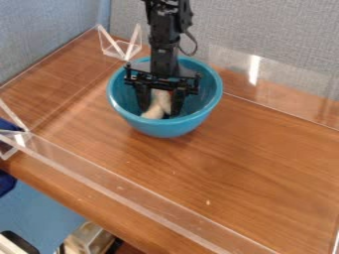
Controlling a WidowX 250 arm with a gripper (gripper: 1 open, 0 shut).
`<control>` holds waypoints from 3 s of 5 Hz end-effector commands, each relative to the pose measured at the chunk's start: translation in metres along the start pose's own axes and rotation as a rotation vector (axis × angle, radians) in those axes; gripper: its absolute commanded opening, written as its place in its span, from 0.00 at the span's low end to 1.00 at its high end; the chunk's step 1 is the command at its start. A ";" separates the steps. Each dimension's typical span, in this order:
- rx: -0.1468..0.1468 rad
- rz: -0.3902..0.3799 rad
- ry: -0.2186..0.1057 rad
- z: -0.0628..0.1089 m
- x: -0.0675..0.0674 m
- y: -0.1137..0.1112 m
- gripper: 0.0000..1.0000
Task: Remove the mushroom from inside the blue bowl and put it on the table
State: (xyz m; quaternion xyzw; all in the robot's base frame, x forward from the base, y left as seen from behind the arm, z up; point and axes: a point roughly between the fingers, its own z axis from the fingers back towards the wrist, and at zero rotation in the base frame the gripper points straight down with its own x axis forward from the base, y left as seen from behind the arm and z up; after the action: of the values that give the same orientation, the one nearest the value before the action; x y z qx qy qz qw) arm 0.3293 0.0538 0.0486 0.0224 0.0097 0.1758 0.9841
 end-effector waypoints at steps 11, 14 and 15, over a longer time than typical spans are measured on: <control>-0.119 0.399 -0.117 0.128 0.007 0.069 0.00; -0.093 0.456 -0.105 0.120 0.014 0.063 0.00; -0.070 0.505 -0.101 0.104 0.036 0.077 0.00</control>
State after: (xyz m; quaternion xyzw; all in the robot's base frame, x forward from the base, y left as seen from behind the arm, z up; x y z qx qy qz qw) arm 0.3352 0.1263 0.1315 -0.0007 -0.0115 0.4094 0.9123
